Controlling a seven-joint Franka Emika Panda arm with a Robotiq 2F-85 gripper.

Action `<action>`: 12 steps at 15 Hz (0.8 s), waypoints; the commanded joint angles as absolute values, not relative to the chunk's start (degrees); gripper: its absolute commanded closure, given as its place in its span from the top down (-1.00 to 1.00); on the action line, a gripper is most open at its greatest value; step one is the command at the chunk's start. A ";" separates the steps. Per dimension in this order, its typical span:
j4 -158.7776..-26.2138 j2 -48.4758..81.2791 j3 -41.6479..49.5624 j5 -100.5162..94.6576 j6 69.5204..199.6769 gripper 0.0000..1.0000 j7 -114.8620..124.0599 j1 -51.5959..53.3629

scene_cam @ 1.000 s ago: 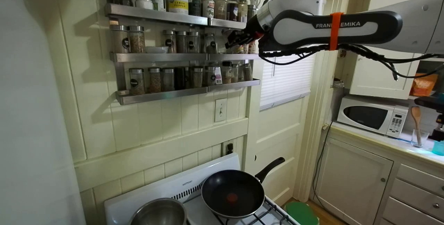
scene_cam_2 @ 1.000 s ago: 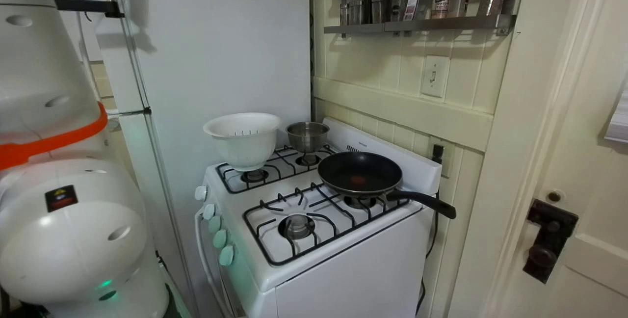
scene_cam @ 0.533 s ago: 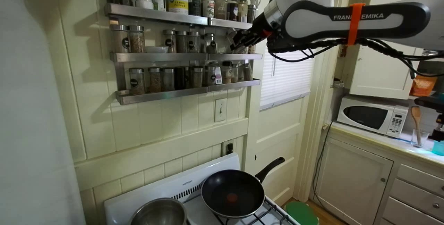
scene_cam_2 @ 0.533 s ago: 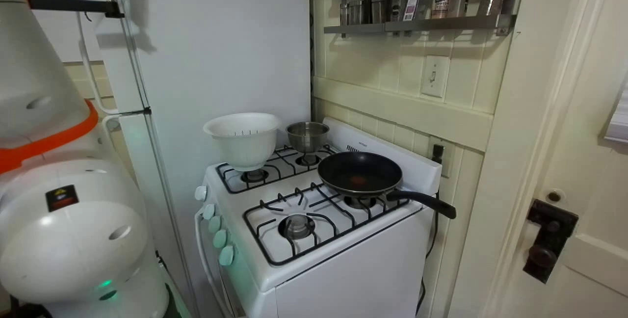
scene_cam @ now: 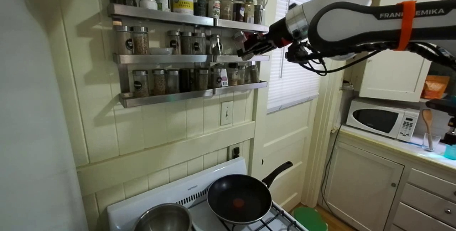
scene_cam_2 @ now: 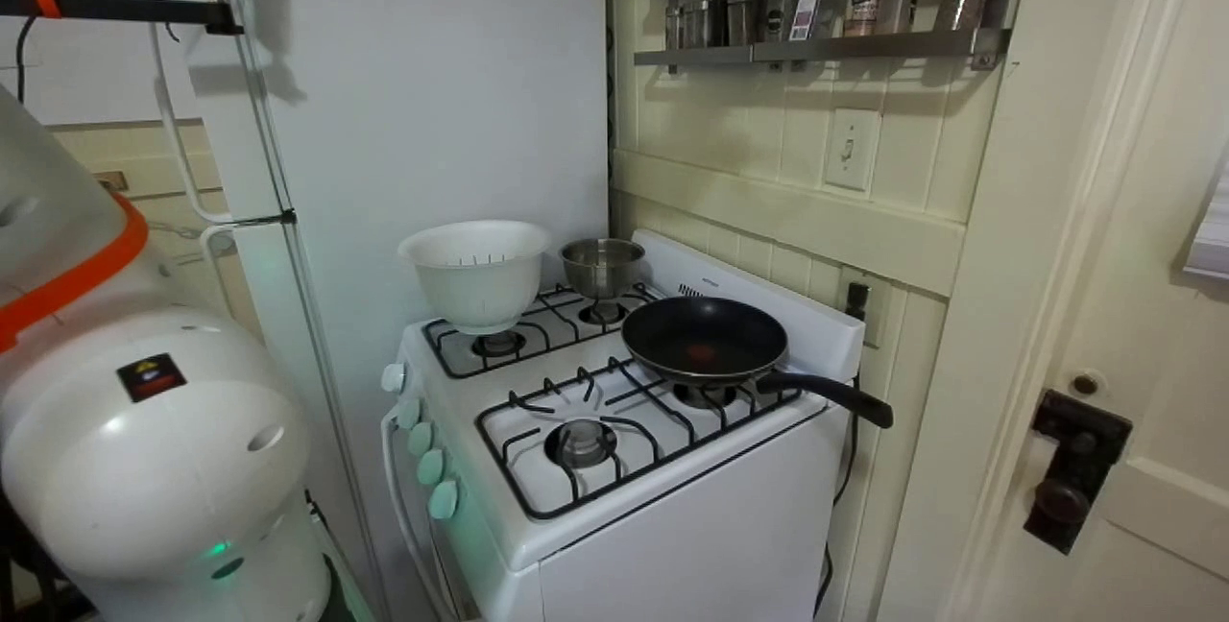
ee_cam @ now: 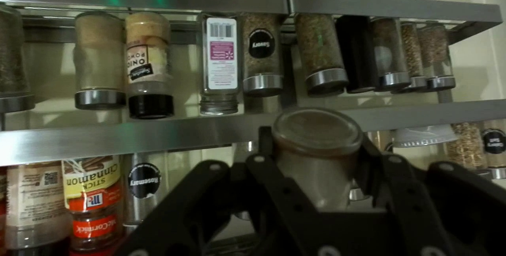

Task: Put some of the contents jar on the pan

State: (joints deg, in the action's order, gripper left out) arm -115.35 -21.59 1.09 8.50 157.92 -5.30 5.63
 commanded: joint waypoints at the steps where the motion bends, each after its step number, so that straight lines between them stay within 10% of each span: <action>1: -126.18 -27.20 4.48 14.87 166.82 -0.54 -12.90 12.02; 12: -147.41 -25.66 14.17 17.49 178.31 -0.54 -16.88 21.07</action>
State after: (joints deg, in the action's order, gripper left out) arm -143.48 -25.76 11.50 16.08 176.95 -14.96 18.01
